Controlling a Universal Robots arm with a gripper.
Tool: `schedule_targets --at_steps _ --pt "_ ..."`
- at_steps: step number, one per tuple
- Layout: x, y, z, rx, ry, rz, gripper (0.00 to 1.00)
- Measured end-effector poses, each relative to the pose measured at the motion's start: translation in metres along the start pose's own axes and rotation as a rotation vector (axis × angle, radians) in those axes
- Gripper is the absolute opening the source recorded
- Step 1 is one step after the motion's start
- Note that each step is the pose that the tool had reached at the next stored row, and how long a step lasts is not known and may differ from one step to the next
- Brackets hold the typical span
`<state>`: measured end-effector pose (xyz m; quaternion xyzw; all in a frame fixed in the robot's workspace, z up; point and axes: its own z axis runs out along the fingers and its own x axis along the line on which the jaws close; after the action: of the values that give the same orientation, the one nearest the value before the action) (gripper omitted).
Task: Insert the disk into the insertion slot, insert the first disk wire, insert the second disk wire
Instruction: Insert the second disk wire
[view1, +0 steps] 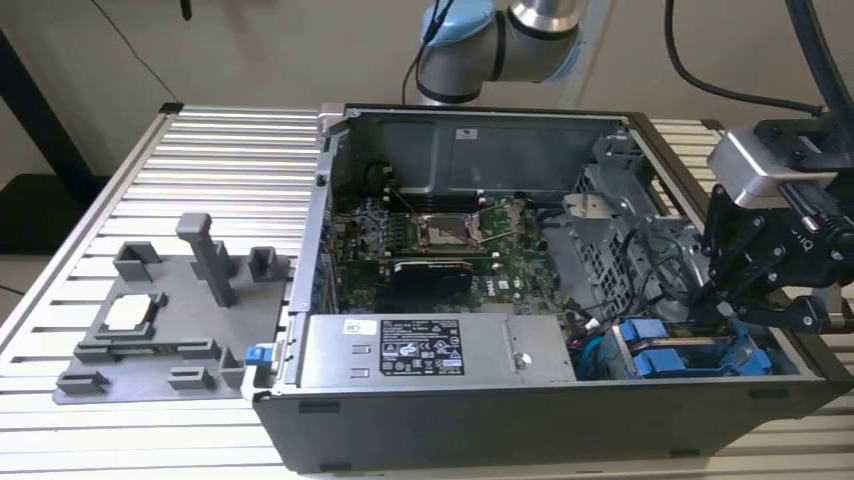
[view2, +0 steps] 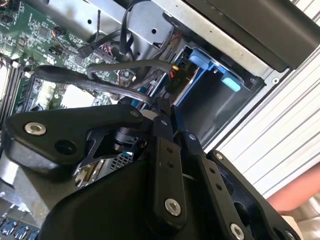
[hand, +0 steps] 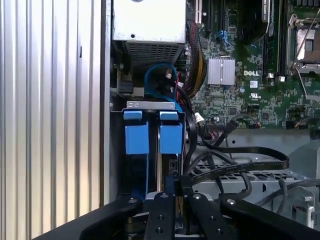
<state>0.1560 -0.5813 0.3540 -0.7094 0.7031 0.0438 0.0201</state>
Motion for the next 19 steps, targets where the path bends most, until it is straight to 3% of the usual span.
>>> schedule_targets --at_steps 3,7,8,19 --pt "0.0003 -0.0004 0.0023 0.0002 -0.0082 0.000 0.16" --pt "0.0005 -0.0011 0.0049 0.0008 -0.0355 -0.001 0.16" --pt "0.0006 -0.0017 0.0057 0.0008 -0.0388 -0.002 0.16" --pt "0.0012 -0.0041 0.0089 -0.0009 -0.0373 -0.001 0.16"
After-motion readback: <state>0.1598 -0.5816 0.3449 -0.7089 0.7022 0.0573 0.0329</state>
